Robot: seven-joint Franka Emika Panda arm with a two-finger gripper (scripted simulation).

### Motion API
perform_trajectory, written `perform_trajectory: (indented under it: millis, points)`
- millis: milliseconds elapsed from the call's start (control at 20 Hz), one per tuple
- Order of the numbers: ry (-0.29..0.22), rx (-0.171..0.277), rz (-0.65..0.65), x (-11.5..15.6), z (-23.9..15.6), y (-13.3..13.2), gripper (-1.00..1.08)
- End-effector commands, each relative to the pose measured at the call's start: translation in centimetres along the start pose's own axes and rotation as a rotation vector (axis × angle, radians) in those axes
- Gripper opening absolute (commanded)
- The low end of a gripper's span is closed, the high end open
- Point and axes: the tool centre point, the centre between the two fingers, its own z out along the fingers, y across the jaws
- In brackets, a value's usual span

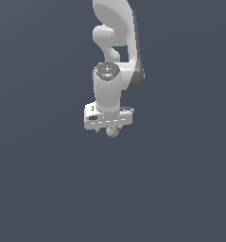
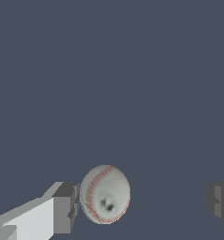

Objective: Pick up the object and move it to a goal position.

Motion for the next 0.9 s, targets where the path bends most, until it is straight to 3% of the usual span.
perform_trajectory:
  millis: [0,450,850]
  points:
    - [0.000,0.001,-0.065,-0.8,0.7,-0.4,1.00]
    - [0.002,0.007,-0.307,-3.8,3.2,-1.9,1.00]
    - [0.004,0.011,-0.430,-5.4,4.3,-2.7,1.00]
